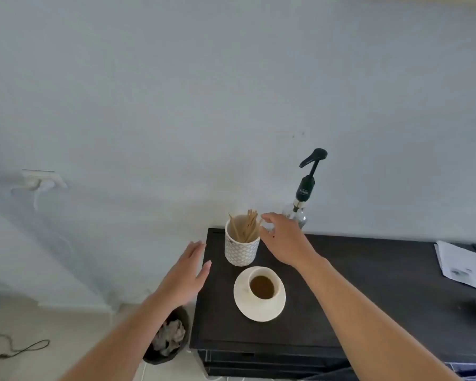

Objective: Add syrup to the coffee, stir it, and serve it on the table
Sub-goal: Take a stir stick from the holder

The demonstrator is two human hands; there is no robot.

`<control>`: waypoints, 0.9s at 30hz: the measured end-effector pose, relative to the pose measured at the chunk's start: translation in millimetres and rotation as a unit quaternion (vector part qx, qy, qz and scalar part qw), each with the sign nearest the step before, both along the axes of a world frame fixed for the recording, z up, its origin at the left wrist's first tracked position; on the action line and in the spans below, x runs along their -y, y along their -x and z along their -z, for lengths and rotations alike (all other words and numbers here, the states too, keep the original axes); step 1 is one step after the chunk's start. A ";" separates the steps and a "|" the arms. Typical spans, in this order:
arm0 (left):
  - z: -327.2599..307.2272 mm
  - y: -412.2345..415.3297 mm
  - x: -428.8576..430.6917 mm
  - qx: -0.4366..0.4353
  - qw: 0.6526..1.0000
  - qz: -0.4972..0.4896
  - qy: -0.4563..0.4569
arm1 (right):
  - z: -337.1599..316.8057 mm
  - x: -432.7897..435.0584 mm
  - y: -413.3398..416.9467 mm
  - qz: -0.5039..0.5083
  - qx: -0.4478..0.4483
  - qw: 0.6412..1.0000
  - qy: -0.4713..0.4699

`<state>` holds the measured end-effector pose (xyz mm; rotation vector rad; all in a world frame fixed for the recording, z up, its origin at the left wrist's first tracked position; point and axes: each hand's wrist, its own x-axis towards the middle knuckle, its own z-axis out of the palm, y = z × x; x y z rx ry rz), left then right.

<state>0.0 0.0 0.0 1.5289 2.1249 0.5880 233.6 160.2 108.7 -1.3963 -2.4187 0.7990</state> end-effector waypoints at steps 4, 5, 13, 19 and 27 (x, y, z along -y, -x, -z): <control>27.6 -22.3 -6.1 -0.003 0.999 0.001 0.049 | 15.8 -21.3 -0.7 -0.011 0.024 1.000 0.009; 36.9 -27.5 -8.3 -0.008 0.998 -0.004 0.054 | 20.4 -26.3 1.0 -0.015 0.030 0.999 0.007; 101.2 -50.7 -8.4 -0.106 0.992 0.004 0.074 | 44.9 -56.4 14.2 -0.044 0.073 0.996 -0.020; 125.7 -66.9 -1.7 -0.182 0.982 -0.019 0.052 | 57.5 -70.8 18.5 -0.038 0.084 0.995 -0.039; 127.5 -64.9 -4.5 -0.220 0.974 0.034 0.040 | 52.1 -70.0 30.8 0.003 0.064 0.997 -0.032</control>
